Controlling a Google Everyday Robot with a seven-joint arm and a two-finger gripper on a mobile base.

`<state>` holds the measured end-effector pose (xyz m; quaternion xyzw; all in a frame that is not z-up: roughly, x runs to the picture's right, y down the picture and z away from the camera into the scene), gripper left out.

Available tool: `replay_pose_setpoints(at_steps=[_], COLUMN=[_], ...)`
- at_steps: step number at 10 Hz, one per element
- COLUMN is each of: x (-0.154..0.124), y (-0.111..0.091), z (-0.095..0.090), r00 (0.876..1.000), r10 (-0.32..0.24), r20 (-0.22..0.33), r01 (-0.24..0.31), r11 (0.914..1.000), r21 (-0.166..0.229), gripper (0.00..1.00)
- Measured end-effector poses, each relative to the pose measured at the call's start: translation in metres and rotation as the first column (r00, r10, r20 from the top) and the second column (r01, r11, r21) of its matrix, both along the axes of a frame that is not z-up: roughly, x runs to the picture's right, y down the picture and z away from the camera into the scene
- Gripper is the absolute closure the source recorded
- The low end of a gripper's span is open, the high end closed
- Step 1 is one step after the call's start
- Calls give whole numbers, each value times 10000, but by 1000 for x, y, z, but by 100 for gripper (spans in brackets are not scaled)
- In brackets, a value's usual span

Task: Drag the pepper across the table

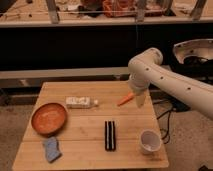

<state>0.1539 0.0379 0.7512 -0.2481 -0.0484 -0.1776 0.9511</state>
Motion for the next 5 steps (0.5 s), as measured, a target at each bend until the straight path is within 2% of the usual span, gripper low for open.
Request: replay_pose_setpoints(at_steps=[5], x=[-3], y=[-4], z=[12], r00=[9969], r10=[-603], r20=[505], r01=[601], r11=[9982], r21=[67], gripper=[20])
